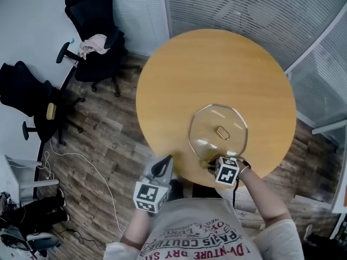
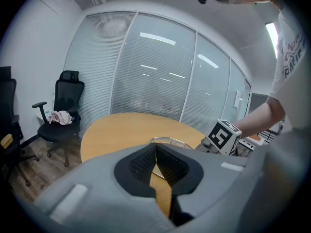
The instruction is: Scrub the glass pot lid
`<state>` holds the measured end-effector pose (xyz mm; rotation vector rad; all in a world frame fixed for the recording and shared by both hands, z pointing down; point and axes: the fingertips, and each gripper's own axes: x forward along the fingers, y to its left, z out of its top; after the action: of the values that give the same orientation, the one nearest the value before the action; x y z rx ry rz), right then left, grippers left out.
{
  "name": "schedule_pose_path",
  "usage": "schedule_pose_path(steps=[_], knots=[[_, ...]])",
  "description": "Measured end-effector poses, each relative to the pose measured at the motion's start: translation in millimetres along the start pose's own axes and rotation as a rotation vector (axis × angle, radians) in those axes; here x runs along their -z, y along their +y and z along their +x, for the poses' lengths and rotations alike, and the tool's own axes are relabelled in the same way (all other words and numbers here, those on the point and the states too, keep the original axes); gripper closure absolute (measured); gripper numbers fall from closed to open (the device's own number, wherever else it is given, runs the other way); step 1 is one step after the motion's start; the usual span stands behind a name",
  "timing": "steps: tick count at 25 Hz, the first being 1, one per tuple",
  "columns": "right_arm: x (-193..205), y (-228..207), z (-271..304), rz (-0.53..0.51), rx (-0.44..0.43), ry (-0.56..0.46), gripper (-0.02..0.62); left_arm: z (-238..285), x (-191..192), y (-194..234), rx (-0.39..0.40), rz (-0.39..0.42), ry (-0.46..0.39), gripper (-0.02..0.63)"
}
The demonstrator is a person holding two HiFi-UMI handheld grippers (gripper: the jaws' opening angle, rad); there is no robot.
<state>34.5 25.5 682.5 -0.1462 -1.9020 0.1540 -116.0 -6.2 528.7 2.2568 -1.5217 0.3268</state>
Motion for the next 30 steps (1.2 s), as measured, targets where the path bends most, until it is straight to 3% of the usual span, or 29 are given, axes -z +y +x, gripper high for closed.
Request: schedule_pose_path(steps=[5, 10, 16, 22, 30], knots=[[-14, -19, -40, 0.141, 0.140, -0.127, 0.529, 8, -19, -19, 0.060, 0.053, -0.022, 0.598], [-1, -40, -98, 0.330, 0.311, -0.270, 0.531, 25, -41, -53, 0.128, 0.103, -0.055, 0.598], [3, -46, -172, 0.587, 0.443, -0.603, 0.531, 35, -69, -91, 0.191, 0.188, -0.091, 0.598], [18, -50, -235, 0.731, 0.647, -0.795, 0.531, 50, -107, -121, 0.249, 0.220, -0.167, 0.598], [53, -46, -286, 0.852, 0.907, -0.955, 0.533, 67, -131, -142, 0.279, 0.233, -0.211, 0.598]])
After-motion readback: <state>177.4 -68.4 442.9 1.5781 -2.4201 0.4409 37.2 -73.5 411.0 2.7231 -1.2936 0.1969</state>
